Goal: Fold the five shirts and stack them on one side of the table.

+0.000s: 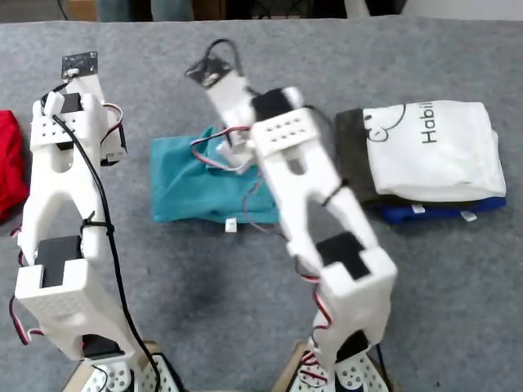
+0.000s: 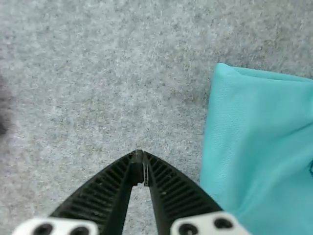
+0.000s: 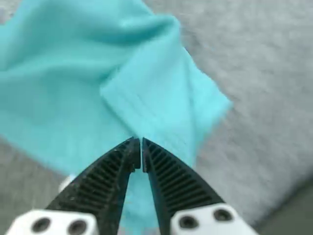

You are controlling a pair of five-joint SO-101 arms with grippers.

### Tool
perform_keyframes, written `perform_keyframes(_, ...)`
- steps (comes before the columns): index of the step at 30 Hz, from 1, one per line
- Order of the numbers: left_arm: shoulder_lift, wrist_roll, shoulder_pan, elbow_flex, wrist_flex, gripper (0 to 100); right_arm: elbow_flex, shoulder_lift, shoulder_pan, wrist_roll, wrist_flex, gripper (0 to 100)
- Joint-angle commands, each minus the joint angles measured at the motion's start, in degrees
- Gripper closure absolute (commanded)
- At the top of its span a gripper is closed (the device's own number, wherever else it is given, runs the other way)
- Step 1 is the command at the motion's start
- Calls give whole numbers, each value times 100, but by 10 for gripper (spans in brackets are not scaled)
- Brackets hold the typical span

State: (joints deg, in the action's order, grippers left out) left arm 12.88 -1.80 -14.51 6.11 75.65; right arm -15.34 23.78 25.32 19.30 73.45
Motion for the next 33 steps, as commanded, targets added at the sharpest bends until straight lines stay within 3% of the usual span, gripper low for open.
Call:
perform_keyframes(1,-53,26,-75,189,-18,971,-505,558,273,-299,-343,978)
perform_keyframes(5,-53,26,-101,101,-53,971,-1068,1288,193,-352,-360,977)
perform_keyframes(12,-53,53,-92,31,-26,971,-2176,2123,-738,-334,-299,980)
perform_keyframes(19,-53,35,-57,-127,-70,971,-2659,2185,-1231,-316,-35,978)
perform_keyframes(28,-53,53,-48,-145,-62,971,-2659,2176,-1934,-325,-1020,979)
perform_keyframes(33,-53,35,136,-92,-79,971,-2870,1868,-2145,-369,-378,980)
